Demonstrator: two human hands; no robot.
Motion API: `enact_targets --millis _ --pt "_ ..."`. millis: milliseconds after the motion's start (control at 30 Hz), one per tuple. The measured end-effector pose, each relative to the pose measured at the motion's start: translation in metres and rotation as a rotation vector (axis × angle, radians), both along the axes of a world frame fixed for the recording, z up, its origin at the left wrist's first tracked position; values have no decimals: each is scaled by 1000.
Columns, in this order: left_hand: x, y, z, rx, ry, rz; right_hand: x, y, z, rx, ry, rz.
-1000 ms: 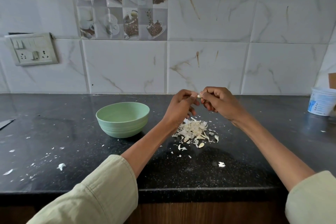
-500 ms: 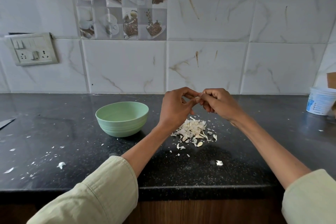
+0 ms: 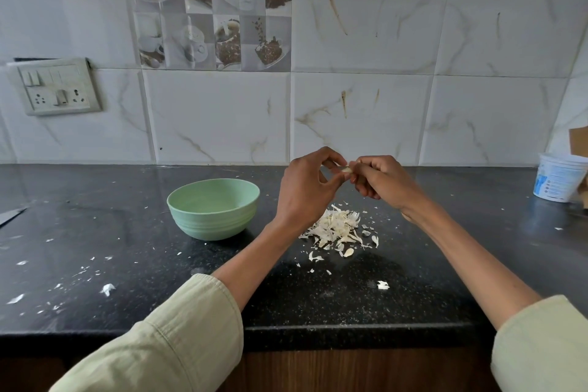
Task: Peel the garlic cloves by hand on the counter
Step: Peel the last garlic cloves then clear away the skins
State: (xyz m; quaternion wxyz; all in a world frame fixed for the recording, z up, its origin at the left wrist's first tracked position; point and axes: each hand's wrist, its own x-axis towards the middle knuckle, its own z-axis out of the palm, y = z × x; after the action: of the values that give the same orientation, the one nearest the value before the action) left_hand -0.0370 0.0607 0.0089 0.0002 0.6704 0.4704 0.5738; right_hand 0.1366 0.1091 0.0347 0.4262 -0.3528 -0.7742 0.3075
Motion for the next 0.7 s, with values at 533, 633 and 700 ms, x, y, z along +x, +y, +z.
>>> enact_targets --millis 533,633,700 --pt "-3 3 2 -131 -206 -171 1 0 0 55 -26 86" --pt "-2 3 1 -200 -248 -249 2 1 -1 131 -107 81" --pt "0 5 -2 -237 -192 -241 1 2 -2 148 -122 81"
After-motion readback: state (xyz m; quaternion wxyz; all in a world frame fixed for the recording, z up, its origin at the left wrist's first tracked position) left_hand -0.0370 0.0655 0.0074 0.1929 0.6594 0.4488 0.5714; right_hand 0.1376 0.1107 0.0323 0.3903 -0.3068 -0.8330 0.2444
